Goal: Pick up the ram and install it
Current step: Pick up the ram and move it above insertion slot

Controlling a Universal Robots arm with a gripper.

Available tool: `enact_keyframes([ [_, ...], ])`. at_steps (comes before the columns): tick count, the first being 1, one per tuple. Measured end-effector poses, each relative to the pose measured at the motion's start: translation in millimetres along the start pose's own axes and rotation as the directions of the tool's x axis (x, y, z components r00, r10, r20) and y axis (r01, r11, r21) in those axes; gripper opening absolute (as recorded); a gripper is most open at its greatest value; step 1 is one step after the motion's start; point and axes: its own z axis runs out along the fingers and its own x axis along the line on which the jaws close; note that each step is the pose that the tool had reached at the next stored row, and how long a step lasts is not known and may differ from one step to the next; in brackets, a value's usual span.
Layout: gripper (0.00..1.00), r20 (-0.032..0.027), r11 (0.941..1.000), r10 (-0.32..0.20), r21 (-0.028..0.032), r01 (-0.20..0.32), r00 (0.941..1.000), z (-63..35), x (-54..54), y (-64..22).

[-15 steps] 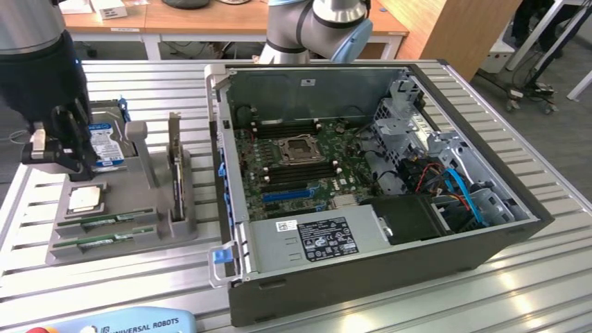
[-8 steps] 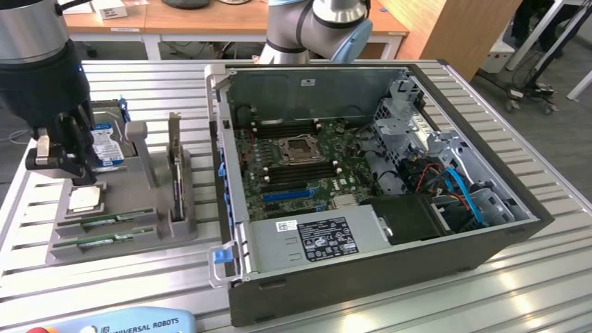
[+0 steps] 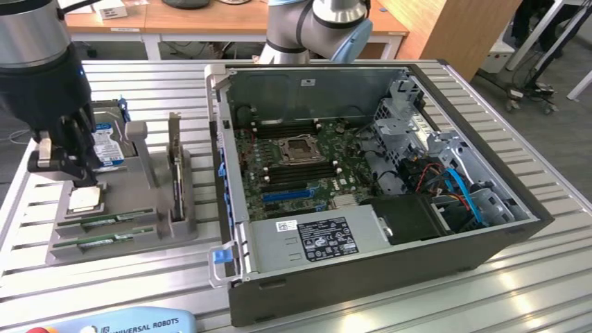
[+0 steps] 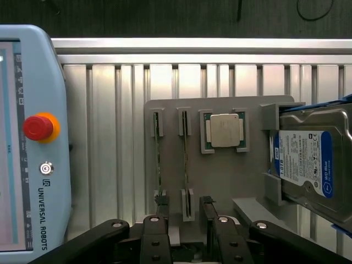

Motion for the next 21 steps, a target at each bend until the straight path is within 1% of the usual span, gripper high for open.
enact_keyframes([
  [21, 0.36, 0.0000, 1.0000, 0.000, 0.0000, 0.000, 1.0000, 23.1, 0.3, -0.9],
])
